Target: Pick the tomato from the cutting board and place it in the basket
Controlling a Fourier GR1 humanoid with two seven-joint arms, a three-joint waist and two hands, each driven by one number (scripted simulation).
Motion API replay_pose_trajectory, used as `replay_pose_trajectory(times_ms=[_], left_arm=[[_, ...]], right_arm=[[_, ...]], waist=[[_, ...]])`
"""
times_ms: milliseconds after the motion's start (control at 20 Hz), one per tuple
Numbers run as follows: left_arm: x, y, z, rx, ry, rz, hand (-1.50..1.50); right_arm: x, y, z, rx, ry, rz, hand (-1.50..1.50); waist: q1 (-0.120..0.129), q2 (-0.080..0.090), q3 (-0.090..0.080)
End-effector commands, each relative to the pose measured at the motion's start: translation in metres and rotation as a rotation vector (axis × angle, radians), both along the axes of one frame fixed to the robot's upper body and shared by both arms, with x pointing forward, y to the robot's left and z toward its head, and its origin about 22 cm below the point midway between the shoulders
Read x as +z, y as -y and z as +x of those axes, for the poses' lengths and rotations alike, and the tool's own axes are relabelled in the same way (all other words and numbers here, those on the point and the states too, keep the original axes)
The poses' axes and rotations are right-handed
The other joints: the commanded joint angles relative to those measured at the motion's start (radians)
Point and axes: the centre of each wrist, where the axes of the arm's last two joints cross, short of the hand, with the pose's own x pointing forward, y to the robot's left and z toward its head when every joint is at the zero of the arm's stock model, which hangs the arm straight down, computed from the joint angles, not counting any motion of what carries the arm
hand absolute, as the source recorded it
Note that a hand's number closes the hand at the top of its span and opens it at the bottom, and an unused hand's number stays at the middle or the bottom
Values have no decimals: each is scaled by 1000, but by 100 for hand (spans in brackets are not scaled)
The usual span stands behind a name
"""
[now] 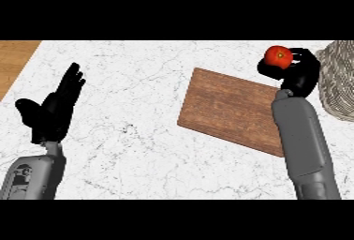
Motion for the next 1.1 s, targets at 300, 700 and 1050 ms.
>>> replay_pose_trajectory(times_ms=[300,700,1050], left_arm=[[2,18,12,-27,1,9,0],[2,19,12,-20,-4,9,0],[0,18,10,-21,-18,6,0]], right_arm=[[74,25,51,-278,151,-111,150],[131,56,63,-460,274,-89,150],[146,106,57,-564,192,-151,150]], waist=[[21,1,-6],[27,0,-5],[16,-1,-4]])
